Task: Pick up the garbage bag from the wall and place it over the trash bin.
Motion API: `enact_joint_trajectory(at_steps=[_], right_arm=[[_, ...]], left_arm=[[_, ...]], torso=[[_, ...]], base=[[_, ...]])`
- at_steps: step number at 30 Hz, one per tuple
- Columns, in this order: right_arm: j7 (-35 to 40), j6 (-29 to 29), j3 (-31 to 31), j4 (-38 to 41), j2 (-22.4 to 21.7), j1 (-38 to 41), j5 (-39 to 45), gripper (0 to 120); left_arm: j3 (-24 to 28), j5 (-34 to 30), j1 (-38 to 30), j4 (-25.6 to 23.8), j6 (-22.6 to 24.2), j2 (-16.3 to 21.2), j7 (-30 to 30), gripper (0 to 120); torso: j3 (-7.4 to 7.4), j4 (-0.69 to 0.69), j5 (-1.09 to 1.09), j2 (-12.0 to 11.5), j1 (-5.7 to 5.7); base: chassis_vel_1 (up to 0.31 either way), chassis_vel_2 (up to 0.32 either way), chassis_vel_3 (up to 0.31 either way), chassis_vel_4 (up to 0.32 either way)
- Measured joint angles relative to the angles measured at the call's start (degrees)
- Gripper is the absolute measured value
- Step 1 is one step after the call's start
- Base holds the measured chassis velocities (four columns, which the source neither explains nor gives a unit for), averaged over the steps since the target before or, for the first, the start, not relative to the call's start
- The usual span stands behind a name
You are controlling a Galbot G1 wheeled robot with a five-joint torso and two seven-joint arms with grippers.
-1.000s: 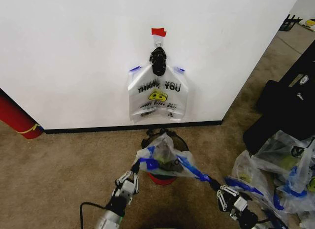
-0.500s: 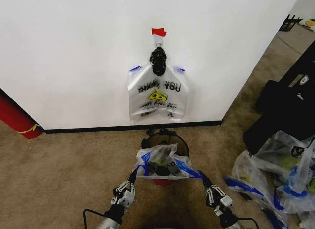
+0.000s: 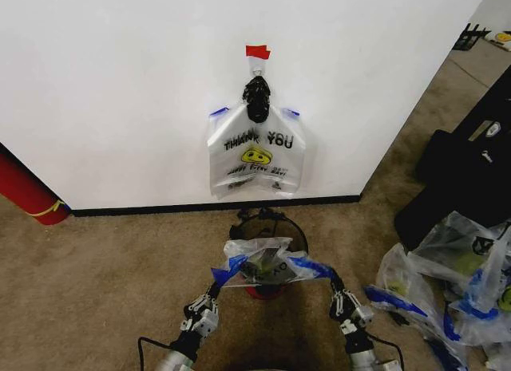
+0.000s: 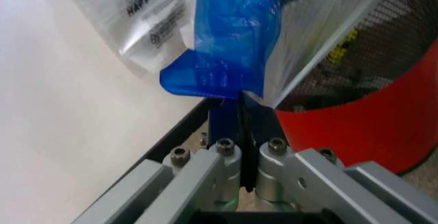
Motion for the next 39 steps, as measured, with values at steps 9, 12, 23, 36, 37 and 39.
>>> enact_joint_trajectory(at_steps=[9, 12, 23, 36, 37, 39], right_arm=[[8.2, -5.7, -1.8, 1.6, 0.8, 0.4, 2.5, 0], [15.6, -10.1, -3.0, 4.0, 1.3, 0.7, 1.6, 0], [25.6, -12.1, -3.9, 7.9, -0.4, -0.5, -9.2, 0], [15.9, -4.6, 1.8, 13.7, -5.4, -10.1, -24.3, 27], [15.9, -4.1, 2.3, 14.1, -5.5, -10.4, -26.0, 30], [16.4, -3.3, 4.1, 14.9, -5.5, -10.8, -30.8, 41]], left_arm=[[-0.4, 1.0, 0.1, 0.7, 0.9, 0.3, 0.8, 0], [-0.7, 1.1, 0.3, 0.8, 1.2, 0.4, 0.9, 0], [-2.2, -1.1, 1.6, -3.3, 2.9, 1.0, 0.6, 0], [-1.9, 1.1, 7.7, -10.4, 6.5, 7.1, 2.0, 43], [-2.0, 1.4, 8.2, -11.0, 6.5, 7.5, 2.1, 48], [-2.4, 2.6, 9.4, -12.3, 6.5, 8.6, 2.3, 56]], torso=[[0.0, 0.0, 0.01, 0.0, 0.0], [0.0, 0.0, 0.0, 0.0, 0.0], [0.0, 0.0, 0.02, 0.0, 0.0], [0.0, 0.0, 0.0, 0.0, 0.0], [0.0, 0.0, 0.01, 0.0, 0.0], [0.0, 0.01, 0.01, 0.0, 0.0]], base=[[0.0, 0.0, 0.0, 0.0], [0.0, 0.0, 0.0, 0.0], [0.0, 0.0, 0.0, 0.0], [0.0, 0.0, 0.0, 0.0], [0.0, 0.0, 0.0, 0.0], [0.0, 0.0, 0.0, 0.0]])
